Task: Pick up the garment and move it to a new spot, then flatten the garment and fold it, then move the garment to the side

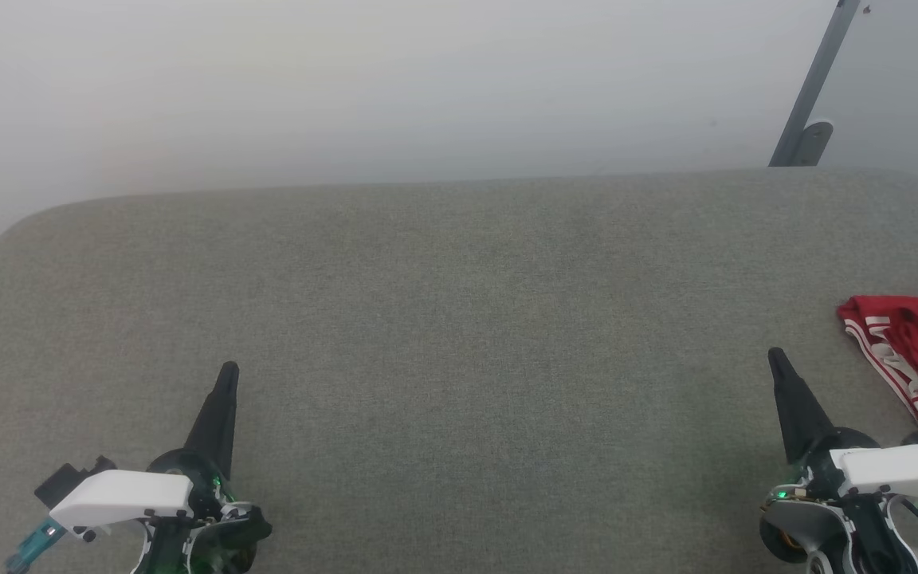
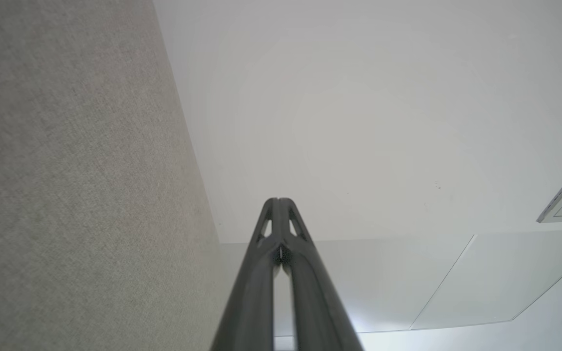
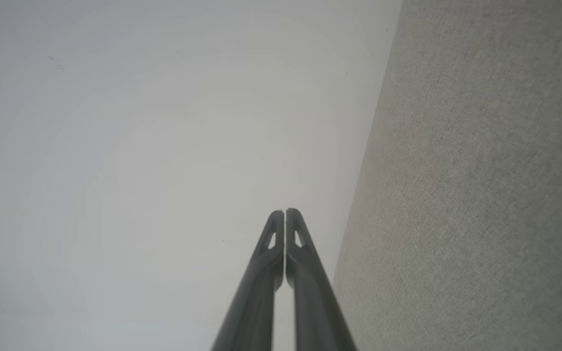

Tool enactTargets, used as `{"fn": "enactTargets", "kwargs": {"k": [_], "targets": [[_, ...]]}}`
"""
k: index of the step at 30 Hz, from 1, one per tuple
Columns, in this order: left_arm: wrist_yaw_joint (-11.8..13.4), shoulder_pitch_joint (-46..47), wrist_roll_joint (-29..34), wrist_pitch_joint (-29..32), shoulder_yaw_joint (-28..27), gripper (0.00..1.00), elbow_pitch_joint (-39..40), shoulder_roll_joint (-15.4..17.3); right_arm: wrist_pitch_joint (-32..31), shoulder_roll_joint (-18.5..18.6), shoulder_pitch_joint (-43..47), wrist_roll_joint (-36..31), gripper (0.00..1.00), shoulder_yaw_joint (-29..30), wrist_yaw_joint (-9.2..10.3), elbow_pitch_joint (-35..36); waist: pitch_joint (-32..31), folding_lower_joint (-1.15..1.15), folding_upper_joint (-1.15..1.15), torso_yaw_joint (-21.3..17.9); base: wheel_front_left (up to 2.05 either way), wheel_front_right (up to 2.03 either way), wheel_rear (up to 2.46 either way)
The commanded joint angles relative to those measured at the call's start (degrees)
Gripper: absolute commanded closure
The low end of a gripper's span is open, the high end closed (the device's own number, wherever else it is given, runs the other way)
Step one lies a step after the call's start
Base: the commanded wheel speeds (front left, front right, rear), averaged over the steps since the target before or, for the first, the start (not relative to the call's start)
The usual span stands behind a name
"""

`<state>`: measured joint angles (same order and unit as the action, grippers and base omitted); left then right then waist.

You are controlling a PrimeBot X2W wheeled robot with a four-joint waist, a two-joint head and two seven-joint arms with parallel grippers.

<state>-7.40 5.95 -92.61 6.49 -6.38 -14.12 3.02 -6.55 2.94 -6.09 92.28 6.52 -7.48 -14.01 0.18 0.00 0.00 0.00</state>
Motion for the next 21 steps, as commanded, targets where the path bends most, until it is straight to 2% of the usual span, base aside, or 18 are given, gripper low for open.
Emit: {"fn": "enactTargets", "kwargs": {"k": [1, 21], "targets": [[-0.16, 0.67, 0.27, 0.17, -0.19, 1.0, 0.02, -0.14, -0.11, -0.2, -0.35, 0.26, 1.0, 0.03, -0.02, -0.12, 0.0, 0.0, 0.0, 0.0, 0.0, 0.0, 0.0], [-0.16, 0.67, 0.28, 0.18, -0.24, 1.0, 0.02, -0.16, -0.1, -0.2, -0.35, 0.26, 1.0, 0.03, -0.02, -0.12, 0.0, 0.0, 0.0, 0.0, 0.0, 0.0, 0.0]]}}
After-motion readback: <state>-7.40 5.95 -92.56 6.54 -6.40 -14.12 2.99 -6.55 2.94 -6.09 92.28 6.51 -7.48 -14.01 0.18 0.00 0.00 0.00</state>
